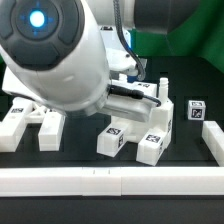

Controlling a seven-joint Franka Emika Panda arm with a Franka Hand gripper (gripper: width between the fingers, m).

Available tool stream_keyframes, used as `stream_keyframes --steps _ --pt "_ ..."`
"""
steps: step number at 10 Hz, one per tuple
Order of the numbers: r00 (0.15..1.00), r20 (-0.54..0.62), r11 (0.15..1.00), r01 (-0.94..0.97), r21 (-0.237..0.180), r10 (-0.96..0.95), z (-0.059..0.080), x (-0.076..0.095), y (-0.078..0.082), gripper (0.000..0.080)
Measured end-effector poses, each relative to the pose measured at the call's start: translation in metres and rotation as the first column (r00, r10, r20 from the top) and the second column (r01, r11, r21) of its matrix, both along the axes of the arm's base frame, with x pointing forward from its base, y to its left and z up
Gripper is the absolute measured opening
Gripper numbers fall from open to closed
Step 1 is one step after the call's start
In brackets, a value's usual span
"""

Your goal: Assemble chair

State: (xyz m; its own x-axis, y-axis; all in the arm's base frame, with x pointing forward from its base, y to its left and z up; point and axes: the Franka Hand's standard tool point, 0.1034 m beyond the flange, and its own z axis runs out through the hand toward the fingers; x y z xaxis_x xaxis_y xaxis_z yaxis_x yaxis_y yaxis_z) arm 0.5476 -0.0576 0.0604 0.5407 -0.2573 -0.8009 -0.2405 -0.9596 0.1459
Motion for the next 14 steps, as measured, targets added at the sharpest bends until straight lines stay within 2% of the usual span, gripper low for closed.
stream_keyframes --steps 2,3,4,5,6,7,8,11,12,14 --pt "1.000 0.000 1.000 -0.001 0.000 0.001 -0.001 0.000 0.001 0.0649" --pt "0.996 0.091 1.000 -0.017 -0.009 0.018 -0.005 0.015 0.001 0.0649" --pt "0.973 0.216 0.997 -0.082 -0.008 0.082 0.000 0.027 0.002 0.0649" --pt "0.940 0.314 0.990 -0.139 0.006 0.130 0.006 0.026 0.000 0.0649" --pt "0.909 0.390 0.986 -0.164 0.011 0.147 0.009 0.024 -0.007 0.0649" --pt "0.872 0.459 0.980 -0.197 0.016 0.168 0.013 0.026 -0.020 0.0649" --pt "0.856 0.490 0.980 -0.200 0.013 0.168 0.018 0.025 -0.031 0.0649" --pt "0.725 0.661 0.978 -0.195 -0.070 0.192 0.018 0.038 -0.037 0.0649" --pt "0.707 0.680 0.978 -0.192 -0.081 0.195 0.017 0.036 -0.038 0.0649" --pt "0.678 0.692 0.959 -0.272 -0.077 0.247 0.013 0.033 -0.044 0.0649"
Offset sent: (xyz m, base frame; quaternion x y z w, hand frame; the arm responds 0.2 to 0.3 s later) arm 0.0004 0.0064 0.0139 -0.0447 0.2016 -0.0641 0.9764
